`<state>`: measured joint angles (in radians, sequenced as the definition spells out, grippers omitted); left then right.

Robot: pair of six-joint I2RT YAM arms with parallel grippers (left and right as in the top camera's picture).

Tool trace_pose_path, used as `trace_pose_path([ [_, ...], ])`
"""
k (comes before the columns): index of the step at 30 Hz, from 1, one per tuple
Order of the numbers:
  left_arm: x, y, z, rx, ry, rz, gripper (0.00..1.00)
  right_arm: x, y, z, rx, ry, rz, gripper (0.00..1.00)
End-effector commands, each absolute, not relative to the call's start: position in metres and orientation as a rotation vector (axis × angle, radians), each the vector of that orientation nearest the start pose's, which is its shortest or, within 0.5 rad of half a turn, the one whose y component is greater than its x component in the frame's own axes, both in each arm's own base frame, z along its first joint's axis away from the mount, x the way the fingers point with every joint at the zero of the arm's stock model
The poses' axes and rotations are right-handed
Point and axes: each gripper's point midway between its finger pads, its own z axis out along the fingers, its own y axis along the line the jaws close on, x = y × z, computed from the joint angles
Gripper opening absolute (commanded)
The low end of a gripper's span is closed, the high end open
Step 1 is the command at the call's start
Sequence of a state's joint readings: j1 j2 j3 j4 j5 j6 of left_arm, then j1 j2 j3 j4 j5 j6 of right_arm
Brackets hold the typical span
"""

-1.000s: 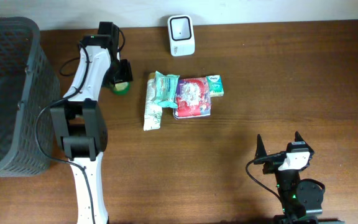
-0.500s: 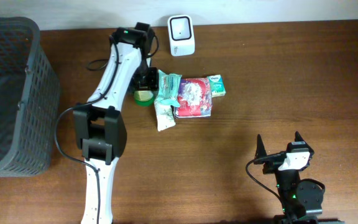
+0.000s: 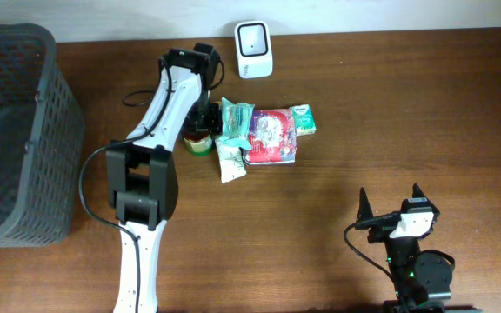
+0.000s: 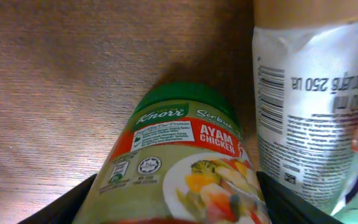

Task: Scan the item barcode
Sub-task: 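Lower the jar onto the table and open the left gripper, then withdraw the left gripper and hold it left of the jar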

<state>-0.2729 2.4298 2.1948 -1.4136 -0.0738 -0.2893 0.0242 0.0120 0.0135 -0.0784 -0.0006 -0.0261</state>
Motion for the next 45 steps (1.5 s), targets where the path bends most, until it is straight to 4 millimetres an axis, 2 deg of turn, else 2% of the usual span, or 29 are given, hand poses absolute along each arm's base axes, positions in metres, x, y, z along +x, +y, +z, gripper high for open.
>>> trace_pose_path([
  [1,0.438,-0.106,0.035,-0.038,3.206,0.179,0.78,0.246,0.007,0.155,-0.039,1.653,0.007,0.99],
  [6,0.450,-0.097,0.052,-0.082,3.167,0.157,0.73,0.246,0.007,0.155,-0.039,1.653,0.007,0.99],
  [8,0.450,-0.086,0.063,-0.120,3.173,0.159,0.62,0.246,0.007,0.155,-0.039,1.653,0.007,0.99],
  [12,0.447,-0.079,0.085,-0.142,3.179,0.155,0.61,0.246,0.007,0.155,-0.039,1.653,0.007,0.99],
  [13,0.448,-0.079,0.091,-0.143,3.170,0.151,0.63,0.246,0.007,0.155,-0.039,1.653,0.007,0.98],
  [16,0.452,-0.091,0.102,-0.141,3.150,0.049,0.66,0.246,0.007,0.155,-0.039,1.653,0.007,0.98],
  [21,0.449,-0.098,0.095,-0.142,3.174,-0.006,0.64,0.246,0.007,0.155,-0.039,1.653,0.007,0.99],
  [28,0.450,-0.118,0.045,-0.109,3.191,-0.066,0.66,0.246,0.007,0.155,-0.039,1.653,0.007,0.99],
  [29,0.450,-0.117,0.044,-0.109,3.193,-0.065,0.69,0.246,0.007,0.155,-0.039,1.653,0.007,0.99],
  [30,0.449,-0.117,0.043,-0.108,3.194,-0.065,0.81,0.246,0.007,0.155,-0.039,1.653,0.007,0.99],
  [32,0.450,-0.117,0.048,-0.109,3.188,-0.067,0.91,0.246,0.007,0.155,-0.039,1.653,0.007,0.99],
  [35,0.457,-0.114,0.082,-0.125,3.149,-0.089,0.93,0.246,0.007,0.155,-0.039,1.653,0.007,0.99],
  [36,0.461,-0.111,0.105,-0.132,3.115,-0.101,0.93,0.246,0.007,0.155,-0.039,1.653,0.007,0.99],
  [39,0.465,-0.111,0.152,-0.128,3.032,-0.131,0.95,0.246,0.007,0.155,-0.039,1.653,0.007,0.99],
  [41,0.468,-0.118,0.186,-0.076,2.943,-0.211,0.94,0.246,0.007,0.155,-0.039,1.653,0.007,0.99],
  [42,0.468,-0.121,0.198,-0.070,2.917,-0.244,0.95,0.246,0.007,0.155,-0.039,1.653,0.007,0.99],
  [44,0.460,-0.121,0.234,-0.053,2.839,-0.280,0.95,0.246,0.007,0.155,-0.039,1.653,0.007,0.99],
  [45,0.453,-0.125,0.254,0.020,2.795,-0.318,0.98,0.246,0.007,0.155,-0.039,1.653,0.007,0.99],
])
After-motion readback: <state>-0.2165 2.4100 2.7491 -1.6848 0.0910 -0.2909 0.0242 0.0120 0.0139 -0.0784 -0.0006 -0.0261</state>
